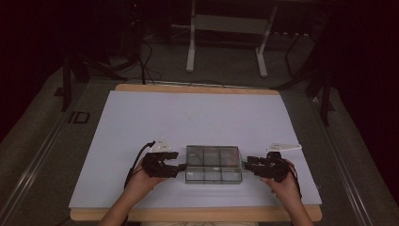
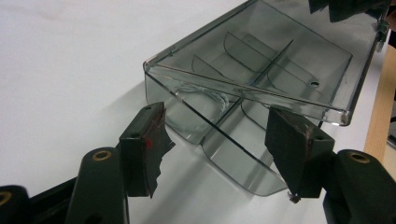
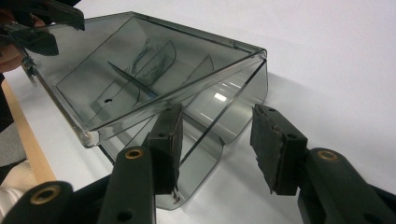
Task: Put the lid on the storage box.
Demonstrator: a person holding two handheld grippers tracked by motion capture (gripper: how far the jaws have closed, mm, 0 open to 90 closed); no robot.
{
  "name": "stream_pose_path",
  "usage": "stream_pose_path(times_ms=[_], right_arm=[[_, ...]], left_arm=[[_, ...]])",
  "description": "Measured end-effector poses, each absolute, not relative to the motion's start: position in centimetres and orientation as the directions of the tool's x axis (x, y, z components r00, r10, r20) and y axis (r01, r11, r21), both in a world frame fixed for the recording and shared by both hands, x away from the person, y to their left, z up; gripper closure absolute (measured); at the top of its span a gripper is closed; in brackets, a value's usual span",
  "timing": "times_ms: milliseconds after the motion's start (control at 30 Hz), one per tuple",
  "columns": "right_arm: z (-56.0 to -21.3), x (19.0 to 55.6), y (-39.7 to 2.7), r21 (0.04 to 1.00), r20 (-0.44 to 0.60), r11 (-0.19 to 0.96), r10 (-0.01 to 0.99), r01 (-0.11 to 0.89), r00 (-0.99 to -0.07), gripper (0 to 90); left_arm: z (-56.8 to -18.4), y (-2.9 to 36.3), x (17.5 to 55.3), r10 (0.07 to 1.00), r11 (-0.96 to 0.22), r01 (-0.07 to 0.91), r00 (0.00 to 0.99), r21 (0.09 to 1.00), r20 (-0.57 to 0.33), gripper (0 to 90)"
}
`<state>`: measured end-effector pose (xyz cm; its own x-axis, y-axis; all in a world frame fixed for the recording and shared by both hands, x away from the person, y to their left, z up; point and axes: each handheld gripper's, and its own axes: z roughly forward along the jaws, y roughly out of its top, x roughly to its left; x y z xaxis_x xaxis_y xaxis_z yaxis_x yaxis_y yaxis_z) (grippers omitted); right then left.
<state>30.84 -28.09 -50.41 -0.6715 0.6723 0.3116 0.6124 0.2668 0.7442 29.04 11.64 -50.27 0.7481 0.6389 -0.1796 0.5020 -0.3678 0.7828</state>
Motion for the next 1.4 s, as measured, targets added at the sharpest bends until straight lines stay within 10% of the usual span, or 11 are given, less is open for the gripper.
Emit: stream_pose_path(times_ms=[933, 1400], right_arm=[[-50.8, 32.1, -29.3, 0.748, 0.244, 0.275, 0.733, 0.604, -0.635, 46.7], [-50.1, 33.0, -29.2, 0.780, 0.232, 0.275, 0.707, 0.562, -0.668, 20.5]], left_arm=[[-51.4, 13.2, 30.1, 0.636, -0.305, 0.554, 0.724, 0.775, -0.267, 39.2], [-51.4, 13.5, 31.0, 0.643, -0.293, 0.549, 0.719, 0.783, -0.263, 2.4]])
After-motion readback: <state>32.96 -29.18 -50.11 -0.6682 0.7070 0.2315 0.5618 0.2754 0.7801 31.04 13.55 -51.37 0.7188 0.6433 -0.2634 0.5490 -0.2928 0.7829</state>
